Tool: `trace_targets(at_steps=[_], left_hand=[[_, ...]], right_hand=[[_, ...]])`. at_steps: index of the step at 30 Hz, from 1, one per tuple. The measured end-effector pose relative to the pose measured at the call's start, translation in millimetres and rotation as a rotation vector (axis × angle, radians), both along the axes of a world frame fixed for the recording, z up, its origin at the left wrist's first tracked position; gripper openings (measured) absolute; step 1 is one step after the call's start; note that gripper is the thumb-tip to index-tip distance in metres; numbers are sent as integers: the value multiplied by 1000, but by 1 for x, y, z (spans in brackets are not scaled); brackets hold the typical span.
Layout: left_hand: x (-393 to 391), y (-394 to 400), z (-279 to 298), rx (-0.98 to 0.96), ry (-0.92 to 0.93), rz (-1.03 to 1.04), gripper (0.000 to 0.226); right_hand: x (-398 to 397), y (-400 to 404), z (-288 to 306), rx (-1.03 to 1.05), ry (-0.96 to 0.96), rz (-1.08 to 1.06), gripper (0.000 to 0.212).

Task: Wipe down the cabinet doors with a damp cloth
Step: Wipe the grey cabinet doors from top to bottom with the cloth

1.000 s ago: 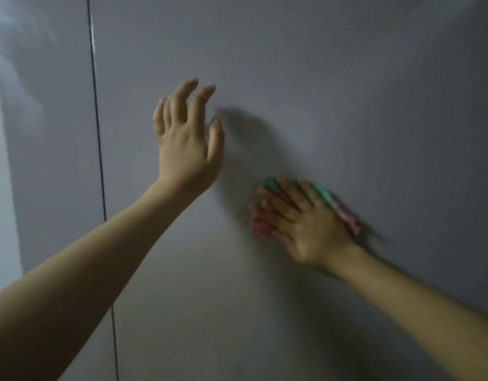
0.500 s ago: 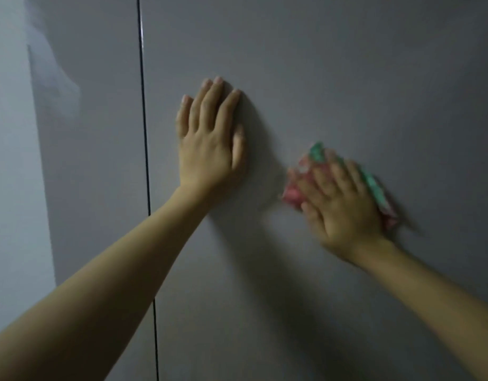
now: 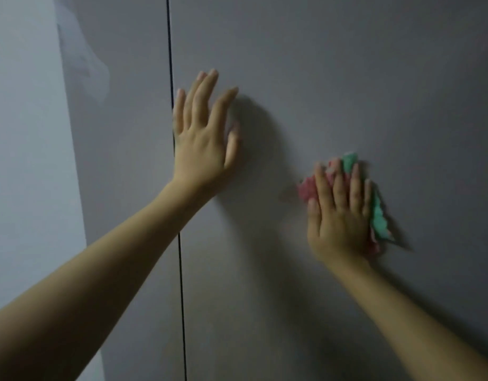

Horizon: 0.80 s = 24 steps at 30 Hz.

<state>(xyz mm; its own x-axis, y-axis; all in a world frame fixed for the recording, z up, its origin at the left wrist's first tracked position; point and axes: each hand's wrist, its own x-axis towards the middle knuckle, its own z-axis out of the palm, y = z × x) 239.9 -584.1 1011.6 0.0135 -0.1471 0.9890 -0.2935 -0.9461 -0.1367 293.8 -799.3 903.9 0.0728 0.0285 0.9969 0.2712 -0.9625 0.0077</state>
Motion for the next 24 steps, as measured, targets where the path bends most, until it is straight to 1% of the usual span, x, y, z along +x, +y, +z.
trace_targets(at_steps=[1,2,3,4,6,7,8,9,10,13,14,15,16,17,19,20,21,22,24], left_hand=[[-2,10,-8,-15,1,35,51],[-3,19,-17,-38,11,65,52],[-3,27,-25,-65,19,90,53],[-3,35,-34,-84,22,110,54],[-5,51,-49,-95,26,145,55],[-6,58,-55,-102,35,157,55],[-7,65,-59,-113,47,160,57],[-8,70,-63,-126,63,154,58],[-6,75,-65,-128,70,149,59],[3,77,-70,-103,37,208,61],[4,76,-70,-102,37,219,60],[5,77,-70,-103,34,220,60],[5,78,-69,-102,25,216,59],[4,80,-70,-93,16,206,58],[4,83,-70,-78,8,182,58],[4,83,-70,-75,10,182,58],[3,82,-70,-78,15,193,58],[3,81,-70,-84,23,207,59],[4,79,-70,-94,45,221,61]], right_hand=[[-3,22,5,139,-2,19,52],[-7,43,6,170,5,50,53],[-10,60,2,67,3,92,52],[-11,70,-7,-123,-9,138,50],[-9,62,-21,-523,-34,200,45],[-8,49,-20,-650,-38,199,45],[-7,40,-14,-704,-36,178,46],[-4,32,-6,-689,-39,152,46],[-2,32,4,-594,-48,120,47],[-7,67,30,-60,-48,51,51],[-10,86,29,45,-50,64,51],[-13,102,22,31,-53,91,51],[-14,113,8,-92,-45,125,51],[-15,116,-11,-262,-32,159,51],[-15,97,-45,-586,-6,204,48],[-15,83,-53,-669,0,189,45],[-13,73,-55,-688,1,161,44],[-12,68,-53,-645,4,133,45],[-15,79,-36,-391,18,95,47]])
